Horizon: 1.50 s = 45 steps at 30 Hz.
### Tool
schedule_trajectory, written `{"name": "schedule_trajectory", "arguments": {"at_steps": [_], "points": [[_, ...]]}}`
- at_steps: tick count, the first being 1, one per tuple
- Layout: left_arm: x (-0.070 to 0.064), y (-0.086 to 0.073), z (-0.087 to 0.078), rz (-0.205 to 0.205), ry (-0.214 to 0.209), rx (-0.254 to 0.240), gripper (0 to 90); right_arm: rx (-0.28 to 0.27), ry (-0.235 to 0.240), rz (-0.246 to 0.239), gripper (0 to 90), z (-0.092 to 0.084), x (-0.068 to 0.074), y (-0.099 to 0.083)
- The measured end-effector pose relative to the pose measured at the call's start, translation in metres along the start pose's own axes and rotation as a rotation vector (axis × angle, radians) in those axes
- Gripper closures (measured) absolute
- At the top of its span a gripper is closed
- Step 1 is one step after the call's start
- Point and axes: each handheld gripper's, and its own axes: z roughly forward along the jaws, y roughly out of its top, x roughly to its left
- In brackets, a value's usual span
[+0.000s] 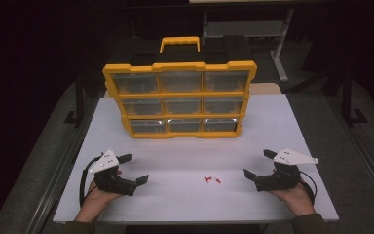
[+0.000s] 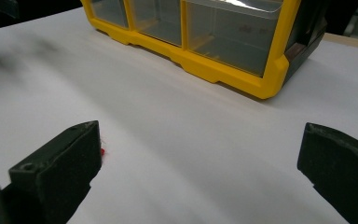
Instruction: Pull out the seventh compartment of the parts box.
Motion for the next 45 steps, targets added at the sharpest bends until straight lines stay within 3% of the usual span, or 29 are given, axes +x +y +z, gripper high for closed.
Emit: {"name": "schedule_trajectory", "arguments": {"at_steps": [19, 30, 39, 45], "points": [[0.002, 0.010, 0.009, 0.020, 0.011, -0.011, 0.0, 0.002, 0.011, -0.005, 0.0, 0.001, 0.002, 0.000], [0.003, 0.016, 0.017, 0.033, 0.000, -0.011, 0.0, 0.003, 0.018, -0.014, 0.0, 0.002, 0.003, -0.001], [0.003, 0.019, 0.027, 0.036, -0.022, 0.020, 0.0, 0.001, 0.018, -0.009, 0.0, 0.002, 0.004, 0.000], [0.003, 0.020, 0.028, 0.035, -0.017, 0.005, 0.0, -0.006, 0.018, -0.005, 0.0, 0.001, 0.003, 0.000]]}}
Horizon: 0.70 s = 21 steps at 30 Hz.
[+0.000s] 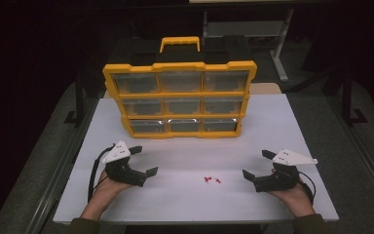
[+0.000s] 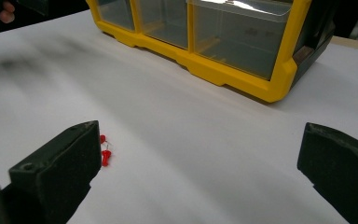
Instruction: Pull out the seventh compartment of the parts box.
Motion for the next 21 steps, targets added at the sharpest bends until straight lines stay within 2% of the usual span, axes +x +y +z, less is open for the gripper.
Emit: {"name": "schedule_trajectory", "arguments": {"at_steps": [7, 9, 21], "points": [[0.0006, 0.0013, 0.0013, 0.000, 0.003, -0.013, 0.0, 0.002, -0.001, -0.005, 0.0, 0.0011, 0.0012, 0.0003], [0.0012, 0.0022, 0.0016, 0.014, 0.005, -0.008, 0.0, -0.002, 0.000, -0.004, 0.0, 0.0009, 0.0012, 0.0004], [0.0013, 0.0070, 0.0097, 0.013, 0.001, -0.016, 0.0, -0.004, -0.002, 0.000, 0.0, 0.0004, 0.0002, 0.0002]]}}
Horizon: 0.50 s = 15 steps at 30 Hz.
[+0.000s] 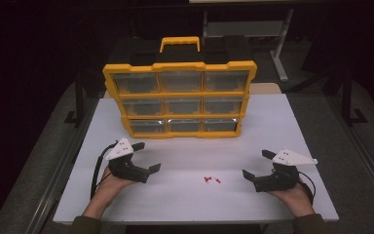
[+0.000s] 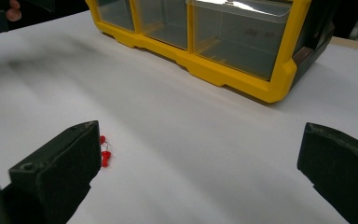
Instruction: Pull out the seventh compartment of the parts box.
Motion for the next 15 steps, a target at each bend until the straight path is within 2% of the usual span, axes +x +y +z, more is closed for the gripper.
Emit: {"name": "schedule_trajectory", "arguments": {"at_steps": [2, 7, 15], "points": [[-0.0010, 0.0005, 0.0017, -0.006, -0.005, -0.004, 0.0, -0.001, 0.002, 0.003, 0.0, 0.0002, 0.0005, 0.0002], [-0.0006, 0.0021, 0.0033, 0.010, -0.004, 0.004, 0.0, -0.001, 0.002, 0.003, 0.0, 0.0003, 0.0003, 0.0001], [-0.0003, 0.0065, 0.0086, 0.019, 0.003, -0.017, 0.0, -0.001, 0.003, 0.003, 0.0, 0.0004, 0.0003, 0.0001]]}}
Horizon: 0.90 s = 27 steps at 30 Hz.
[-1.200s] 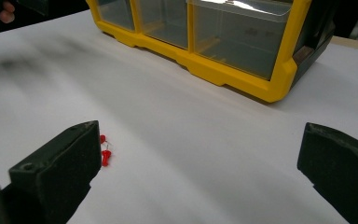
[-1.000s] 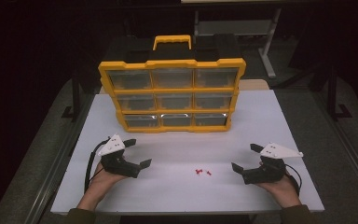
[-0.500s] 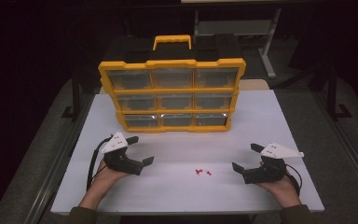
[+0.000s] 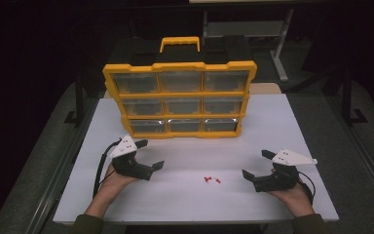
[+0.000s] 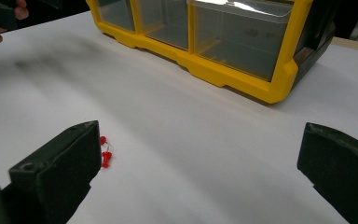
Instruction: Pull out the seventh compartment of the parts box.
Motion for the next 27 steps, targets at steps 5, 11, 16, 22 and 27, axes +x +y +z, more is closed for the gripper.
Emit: {"name": "schedule_trajectory", "arguments": {"at_steps": [5, 11, 16, 22, 27], "points": [[-0.001, 0.003, 0.005, 0.000, -0.006, -0.010, 0.0, 0.000, 0.000, -0.002, 0.0, 0.000, 0.000, 0.000], [-0.003, 0.005, 0.010, 0.000, -0.009, -0.009, 0.0, -0.008, 0.000, 0.000, 0.0, 0.000, 0.000, 0.000], [-0.003, 0.006, 0.013, 0.001, -0.011, -0.007, 0.0, -0.005, 0.001, 0.004, 0.0, 0.000, 0.000, 0.000], [-0.002, 0.008, 0.015, 0.005, -0.006, -0.009, 0.0, -0.004, 0.002, 0.004, 0.0, 0.000, 0.000, 0.000], [-0.002, 0.009, 0.019, 0.003, -0.004, -0.016, 0.0, -0.005, 0.003, 0.004, 0.0, 0.000, 0.000, 0.000]]}}
